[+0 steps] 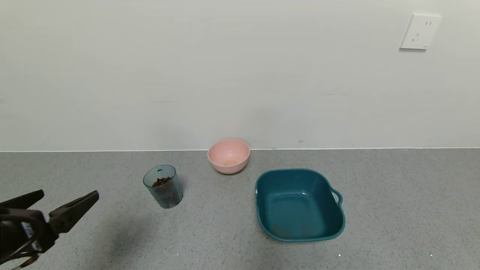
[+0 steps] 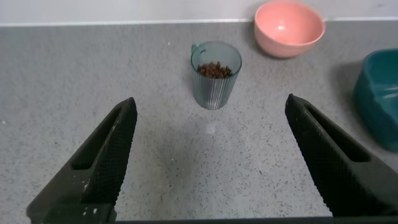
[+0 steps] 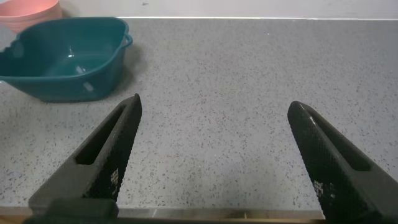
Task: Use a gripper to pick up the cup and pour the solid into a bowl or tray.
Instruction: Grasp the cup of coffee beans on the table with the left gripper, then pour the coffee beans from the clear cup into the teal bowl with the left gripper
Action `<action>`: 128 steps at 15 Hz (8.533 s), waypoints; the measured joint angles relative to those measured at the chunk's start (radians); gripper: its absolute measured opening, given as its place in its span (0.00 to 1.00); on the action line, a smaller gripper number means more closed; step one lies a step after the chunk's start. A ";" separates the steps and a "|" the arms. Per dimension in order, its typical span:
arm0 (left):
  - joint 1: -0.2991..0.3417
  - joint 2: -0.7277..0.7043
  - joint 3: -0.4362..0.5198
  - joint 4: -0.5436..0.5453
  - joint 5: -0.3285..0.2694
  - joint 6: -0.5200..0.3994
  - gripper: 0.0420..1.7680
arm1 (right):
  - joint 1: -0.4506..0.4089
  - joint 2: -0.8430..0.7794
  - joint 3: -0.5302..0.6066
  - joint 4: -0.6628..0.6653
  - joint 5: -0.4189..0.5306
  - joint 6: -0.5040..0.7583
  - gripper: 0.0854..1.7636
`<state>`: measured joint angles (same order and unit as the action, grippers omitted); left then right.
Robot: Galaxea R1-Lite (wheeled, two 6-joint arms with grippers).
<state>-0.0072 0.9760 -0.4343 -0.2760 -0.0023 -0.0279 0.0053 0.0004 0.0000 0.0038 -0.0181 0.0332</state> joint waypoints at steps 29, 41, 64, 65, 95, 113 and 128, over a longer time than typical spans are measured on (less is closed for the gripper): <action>-0.089 1.236 0.241 -1.286 0.012 0.024 0.97 | 0.000 0.000 0.000 0.000 0.000 0.000 0.97; -0.089 1.249 0.094 -1.285 0.016 0.027 0.97 | 0.000 0.000 0.000 0.000 0.000 0.000 0.97; -0.089 1.300 -0.015 -1.285 0.043 0.027 0.74 | 0.000 0.000 0.000 0.000 0.000 0.000 0.97; -0.089 1.299 -0.014 -1.285 0.043 0.027 0.74 | 0.000 0.000 0.000 0.000 0.000 0.000 0.97; -0.523 0.910 -0.424 -0.485 0.381 0.484 0.73 | 0.000 0.000 0.000 0.000 0.000 0.000 0.97; -0.741 1.051 -0.647 -0.336 0.651 0.881 0.73 | 0.000 0.000 0.000 0.000 0.000 0.000 0.97; -0.811 1.109 -0.710 -0.279 0.811 1.117 0.73 | 0.000 0.000 0.000 0.000 0.000 0.000 0.97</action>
<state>-0.8183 2.0849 -1.1440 -0.5551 0.8085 1.0887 0.0057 0.0004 0.0000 0.0036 -0.0181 0.0332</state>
